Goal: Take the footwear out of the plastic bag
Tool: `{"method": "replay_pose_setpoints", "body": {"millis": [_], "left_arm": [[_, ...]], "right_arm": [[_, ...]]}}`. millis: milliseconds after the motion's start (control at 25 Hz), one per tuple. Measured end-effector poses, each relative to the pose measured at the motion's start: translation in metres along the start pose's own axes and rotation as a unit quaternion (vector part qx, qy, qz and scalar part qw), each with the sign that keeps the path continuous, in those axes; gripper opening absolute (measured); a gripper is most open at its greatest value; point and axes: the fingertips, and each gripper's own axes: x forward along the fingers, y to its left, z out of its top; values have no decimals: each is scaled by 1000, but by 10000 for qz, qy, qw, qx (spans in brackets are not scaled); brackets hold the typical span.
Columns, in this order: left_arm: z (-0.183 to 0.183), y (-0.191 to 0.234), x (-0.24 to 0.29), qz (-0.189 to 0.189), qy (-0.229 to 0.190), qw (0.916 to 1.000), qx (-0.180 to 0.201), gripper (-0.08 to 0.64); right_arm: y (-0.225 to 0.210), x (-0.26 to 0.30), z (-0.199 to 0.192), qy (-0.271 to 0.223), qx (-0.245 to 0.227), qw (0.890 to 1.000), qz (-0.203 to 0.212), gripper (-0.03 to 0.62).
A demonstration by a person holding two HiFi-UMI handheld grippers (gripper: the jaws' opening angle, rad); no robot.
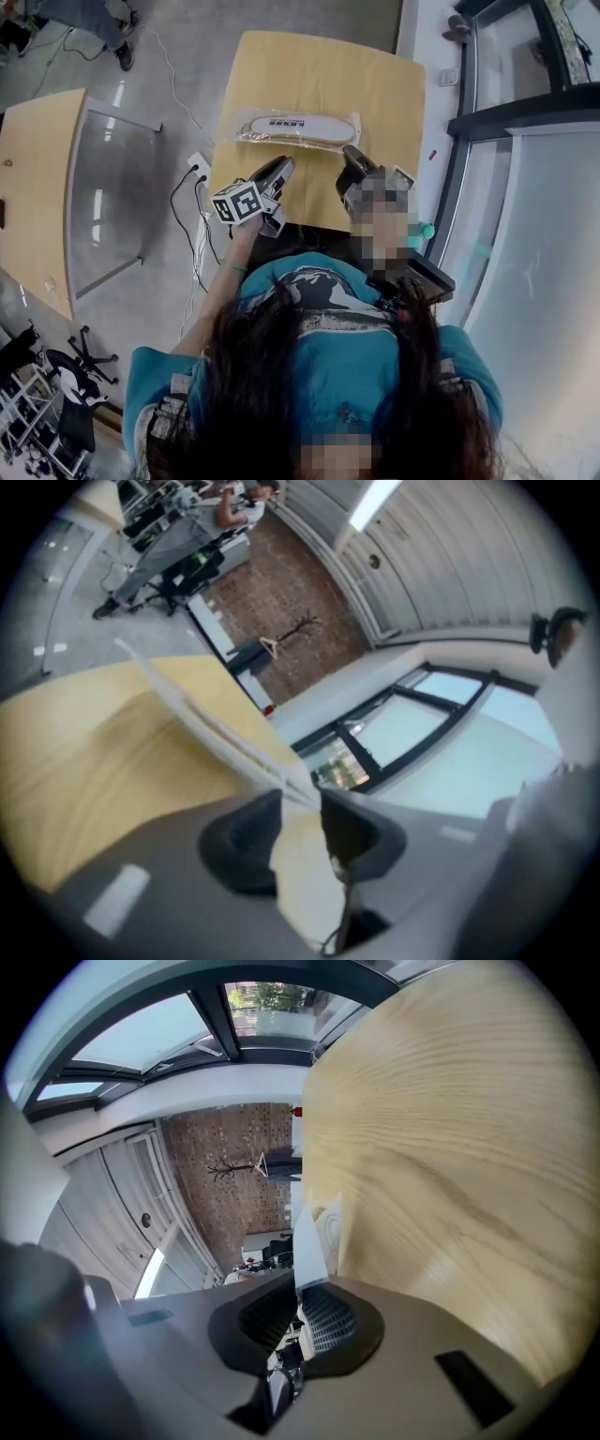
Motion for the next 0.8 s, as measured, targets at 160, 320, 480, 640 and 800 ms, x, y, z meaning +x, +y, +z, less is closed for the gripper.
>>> {"method": "replay_pose_setpoints", "body": {"millis": [160,320,480,640,800], "left_arm": [[-11,10,16,-444,99,9896,-1361,245],[-11,22,32,-572,-119,9745,-2167,272],[-10,33,46,-435,-232,9683,-2450,272],[-12,38,52,-337,-273,9631,-2655,269],[-14,46,53,-159,-407,9583,-2825,213]], "right_arm": [[-1,-14,-1,-43,-58,10000,10,26],[-6,-28,-3,-76,-65,10000,-5,26],[-9,-40,-8,-73,-59,10000,13,26],[-9,-48,-13,-42,-100,9999,16,26],[-5,-54,-19,90,-296,9995,30,26]]}}
